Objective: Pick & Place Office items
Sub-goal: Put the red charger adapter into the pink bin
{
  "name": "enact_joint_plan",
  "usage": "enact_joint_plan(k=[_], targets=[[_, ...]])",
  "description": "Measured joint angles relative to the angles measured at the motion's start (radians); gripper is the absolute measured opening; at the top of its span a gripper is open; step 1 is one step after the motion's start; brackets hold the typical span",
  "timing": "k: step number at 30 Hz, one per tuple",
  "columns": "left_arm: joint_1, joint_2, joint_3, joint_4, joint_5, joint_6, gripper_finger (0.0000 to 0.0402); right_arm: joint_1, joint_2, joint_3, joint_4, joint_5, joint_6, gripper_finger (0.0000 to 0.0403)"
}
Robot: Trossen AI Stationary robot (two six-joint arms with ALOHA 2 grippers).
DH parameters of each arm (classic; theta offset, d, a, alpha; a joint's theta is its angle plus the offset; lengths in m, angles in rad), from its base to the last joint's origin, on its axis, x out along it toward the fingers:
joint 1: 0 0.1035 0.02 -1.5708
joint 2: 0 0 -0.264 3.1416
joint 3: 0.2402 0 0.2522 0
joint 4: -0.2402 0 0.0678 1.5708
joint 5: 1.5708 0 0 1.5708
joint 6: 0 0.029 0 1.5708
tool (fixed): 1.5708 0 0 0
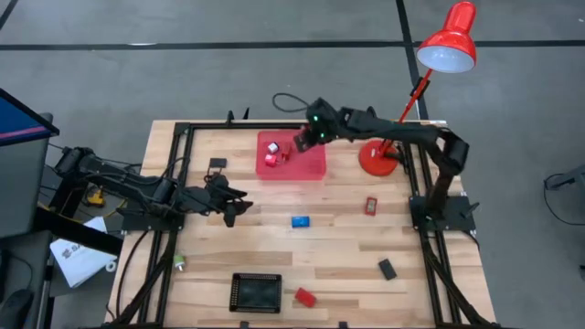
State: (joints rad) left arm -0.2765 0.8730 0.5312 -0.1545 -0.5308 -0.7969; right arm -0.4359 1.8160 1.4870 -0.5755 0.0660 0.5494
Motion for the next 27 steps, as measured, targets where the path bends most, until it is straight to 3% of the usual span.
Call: enact_joint_plan(k=[6,11,16,27], targets=[[0.041,0.0,0.0,0.036,-0.01,-0.001,0.0231,-0.009,0.168,0.203,-0.169,-0.029,0.043,0.0102],[0.067,0.0,0.0,0.069,-0.01,-0.002,0.0231,0.02,0.306,0.341,-0.296,0.052,0.07,0.0102],[0.071,0.0,0.0,0.09,-0.009,-0.013,0.0231,0.015,0.365,0.349,-0.355,0.071,0.122,0.0102],[0.071,0.0,0.0,0.09,-0.005,-0.023,0.0231,-0.036,0.364,0.325,-0.299,0.116,0.121,0.0114]])
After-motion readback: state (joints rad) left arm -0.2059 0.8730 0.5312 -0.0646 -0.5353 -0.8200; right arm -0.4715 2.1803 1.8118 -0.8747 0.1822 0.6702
